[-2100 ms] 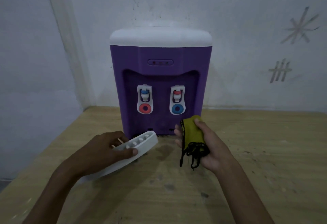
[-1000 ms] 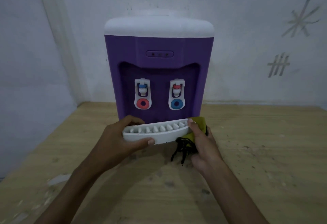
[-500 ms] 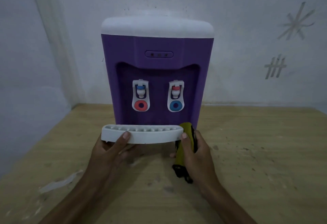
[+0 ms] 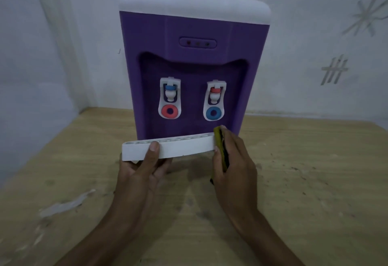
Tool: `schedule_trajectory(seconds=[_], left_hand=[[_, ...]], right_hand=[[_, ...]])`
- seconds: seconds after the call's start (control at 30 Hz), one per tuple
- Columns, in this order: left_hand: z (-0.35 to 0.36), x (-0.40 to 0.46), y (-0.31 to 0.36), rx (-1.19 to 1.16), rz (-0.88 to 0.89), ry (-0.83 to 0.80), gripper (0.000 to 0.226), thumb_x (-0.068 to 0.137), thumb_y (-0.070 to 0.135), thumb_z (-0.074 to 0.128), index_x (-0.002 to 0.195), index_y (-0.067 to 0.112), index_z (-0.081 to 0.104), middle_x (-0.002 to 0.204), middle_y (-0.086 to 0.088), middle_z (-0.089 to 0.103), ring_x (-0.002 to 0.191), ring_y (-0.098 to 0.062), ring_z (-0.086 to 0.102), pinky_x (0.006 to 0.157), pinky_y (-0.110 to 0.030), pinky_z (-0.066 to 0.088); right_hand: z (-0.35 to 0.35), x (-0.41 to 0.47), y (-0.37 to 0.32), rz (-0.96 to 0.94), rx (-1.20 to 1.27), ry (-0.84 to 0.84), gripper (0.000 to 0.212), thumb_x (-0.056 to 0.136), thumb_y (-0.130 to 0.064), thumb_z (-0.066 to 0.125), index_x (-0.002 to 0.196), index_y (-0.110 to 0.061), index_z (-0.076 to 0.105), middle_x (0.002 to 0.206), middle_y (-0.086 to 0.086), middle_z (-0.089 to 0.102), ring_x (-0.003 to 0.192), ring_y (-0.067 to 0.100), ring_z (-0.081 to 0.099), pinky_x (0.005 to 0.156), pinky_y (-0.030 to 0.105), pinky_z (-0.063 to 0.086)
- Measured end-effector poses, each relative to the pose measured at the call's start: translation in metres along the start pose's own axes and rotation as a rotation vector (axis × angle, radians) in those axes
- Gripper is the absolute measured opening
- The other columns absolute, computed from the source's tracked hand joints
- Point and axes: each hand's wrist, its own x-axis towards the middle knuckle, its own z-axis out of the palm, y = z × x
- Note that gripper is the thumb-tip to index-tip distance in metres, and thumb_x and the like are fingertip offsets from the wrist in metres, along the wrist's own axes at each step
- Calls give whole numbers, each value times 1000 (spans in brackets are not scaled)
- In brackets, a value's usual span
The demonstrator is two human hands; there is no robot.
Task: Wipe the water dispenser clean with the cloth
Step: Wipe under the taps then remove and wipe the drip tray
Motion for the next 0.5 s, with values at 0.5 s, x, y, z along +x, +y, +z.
schedule_trajectory(seconds=[0.5], left_hand=[[-2, 6, 21, 84, -2, 116, 30, 98, 19, 63, 119, -2, 63, 115, -19, 75, 109, -34, 73, 90, -43, 61]], right_hand=[[14, -15, -23, -368, -207, -147, 69, 96, -15, 63, 159, -27, 39, 168, -16, 25, 121, 11, 64, 65, 31, 61]])
